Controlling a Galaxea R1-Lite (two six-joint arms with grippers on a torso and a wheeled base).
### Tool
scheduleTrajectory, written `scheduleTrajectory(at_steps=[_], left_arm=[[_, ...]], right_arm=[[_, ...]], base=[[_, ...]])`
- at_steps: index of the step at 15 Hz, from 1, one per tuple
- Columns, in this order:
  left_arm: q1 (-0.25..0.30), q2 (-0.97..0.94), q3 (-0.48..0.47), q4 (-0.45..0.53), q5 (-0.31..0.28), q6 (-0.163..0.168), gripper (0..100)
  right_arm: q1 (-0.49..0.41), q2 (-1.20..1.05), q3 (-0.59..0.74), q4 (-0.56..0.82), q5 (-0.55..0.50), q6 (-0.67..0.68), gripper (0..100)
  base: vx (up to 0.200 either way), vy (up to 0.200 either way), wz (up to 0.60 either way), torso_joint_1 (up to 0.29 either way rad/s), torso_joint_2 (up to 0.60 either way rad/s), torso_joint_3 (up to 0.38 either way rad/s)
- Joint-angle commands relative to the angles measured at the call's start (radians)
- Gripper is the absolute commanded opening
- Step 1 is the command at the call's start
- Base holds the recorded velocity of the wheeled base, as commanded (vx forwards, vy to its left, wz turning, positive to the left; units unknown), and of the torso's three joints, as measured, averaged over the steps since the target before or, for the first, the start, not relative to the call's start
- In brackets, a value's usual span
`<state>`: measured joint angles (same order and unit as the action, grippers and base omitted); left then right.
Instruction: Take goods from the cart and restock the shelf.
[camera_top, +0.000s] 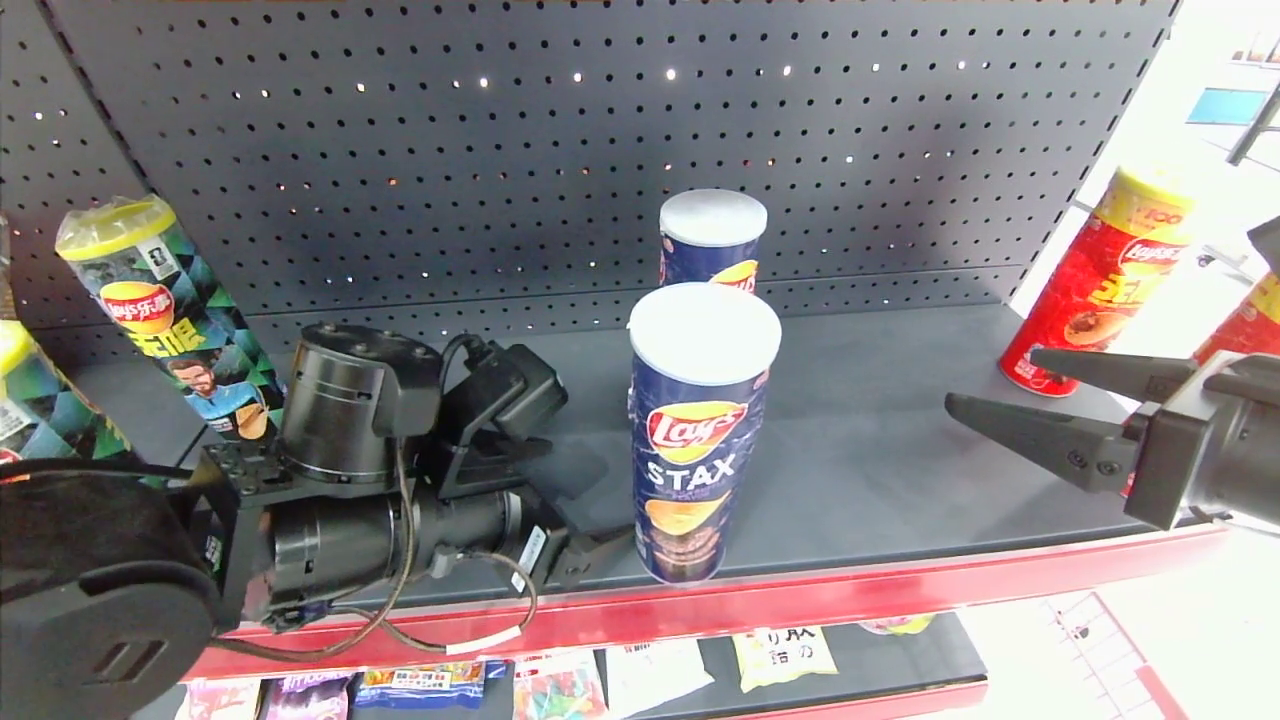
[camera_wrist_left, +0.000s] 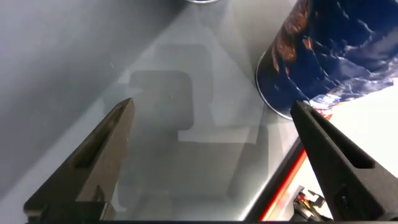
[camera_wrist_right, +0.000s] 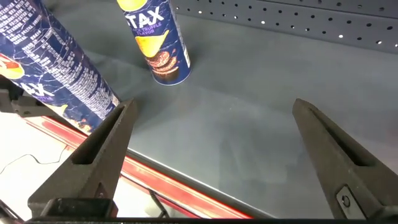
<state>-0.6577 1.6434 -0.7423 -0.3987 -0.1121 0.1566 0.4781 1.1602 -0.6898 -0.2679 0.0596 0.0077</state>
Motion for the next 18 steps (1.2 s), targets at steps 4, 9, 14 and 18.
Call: scheduleTrajectory(at_steps=[4,9,14,18], left_arm=[[0.0,0.016,-0.022,0.0,0.0,0.0,100],[0.0,0.03,-0.037,0.0,0.0,0.0,100],[0.0,0.035,-0.045,0.0,0.0,0.0,100],[-0.002,0.036,-0.045,0.0,0.0,0.0,100]], right_arm=[[0.001,0.003,0.001,-0.001,0.0,0.0,100],[0.001,0.003,0.001,-0.001,0.0,0.0,100],[-0.007,0.001,0.001,-0.002,0.0,0.0,100],[-0.007,0.001,-0.001,-0.001,0.0,0.0,100]], base=[[0.0,0.0,0.0,0.0,0.0,0.0],[0.0,0.0,0.0,0.0,0.0,0.0],[0.0,0.0,0.0,0.0,0.0,0.0],[0.0,0.0,0.0,0.0,0.0,0.0]])
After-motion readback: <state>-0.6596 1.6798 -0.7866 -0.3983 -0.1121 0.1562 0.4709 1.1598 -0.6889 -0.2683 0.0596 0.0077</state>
